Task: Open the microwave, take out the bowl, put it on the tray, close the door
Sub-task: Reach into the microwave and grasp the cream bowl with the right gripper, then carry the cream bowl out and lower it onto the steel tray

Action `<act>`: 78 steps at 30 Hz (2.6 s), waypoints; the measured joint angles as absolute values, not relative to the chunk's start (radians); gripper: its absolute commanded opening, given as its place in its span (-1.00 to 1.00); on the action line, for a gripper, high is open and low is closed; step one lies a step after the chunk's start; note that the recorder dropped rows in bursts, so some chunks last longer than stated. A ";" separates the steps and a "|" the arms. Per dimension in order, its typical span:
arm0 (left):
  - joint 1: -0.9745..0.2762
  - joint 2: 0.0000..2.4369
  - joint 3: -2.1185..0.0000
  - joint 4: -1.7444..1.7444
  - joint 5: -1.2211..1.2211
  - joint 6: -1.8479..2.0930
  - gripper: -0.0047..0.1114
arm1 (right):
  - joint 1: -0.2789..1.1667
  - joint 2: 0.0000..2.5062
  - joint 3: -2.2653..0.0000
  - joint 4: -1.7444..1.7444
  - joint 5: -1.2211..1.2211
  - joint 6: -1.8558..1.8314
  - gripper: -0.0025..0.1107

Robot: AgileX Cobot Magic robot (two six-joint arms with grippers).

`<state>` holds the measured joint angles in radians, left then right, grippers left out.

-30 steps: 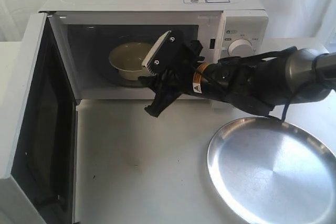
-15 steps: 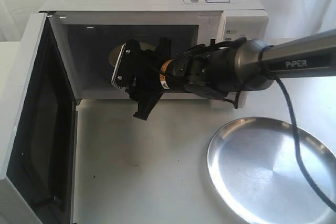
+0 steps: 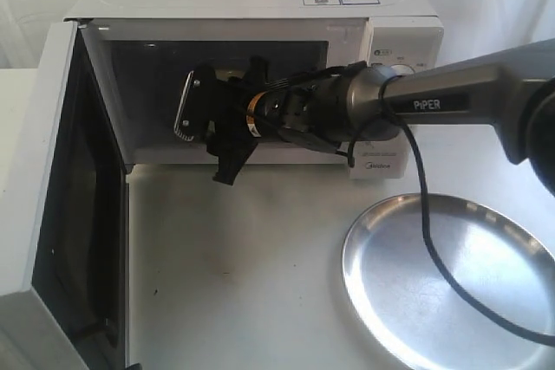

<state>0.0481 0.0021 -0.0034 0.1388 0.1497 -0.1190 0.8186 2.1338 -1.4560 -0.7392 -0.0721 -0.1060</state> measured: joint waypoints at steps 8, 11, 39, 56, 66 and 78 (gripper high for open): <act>0.048 0.002 -0.003 0.139 0.150 -0.119 -0.92 | 0.819 2.177 -1.510 -0.739 0.006 -0.125 -0.95; 0.048 0.002 -0.003 0.139 0.150 -0.119 -0.92 | 0.819 2.177 -1.511 -0.701 0.023 -0.120 -0.96; 0.048 0.002 -0.003 0.139 0.150 -0.119 -0.92 | 1.016 1.303 -0.687 -0.599 0.435 0.603 -0.96; 0.048 0.002 -0.003 0.139 0.150 -0.119 -0.92 | 1.016 1.269 -0.543 -0.783 0.592 0.832 -0.96; 0.048 0.002 -0.003 0.139 0.150 -0.119 -0.92 | 1.016 1.481 -0.538 -0.954 0.588 1.009 -0.96; 0.048 0.002 -0.003 0.139 0.150 -0.119 -0.92 | 1.016 1.508 -0.538 -1.007 0.532 1.072 -0.95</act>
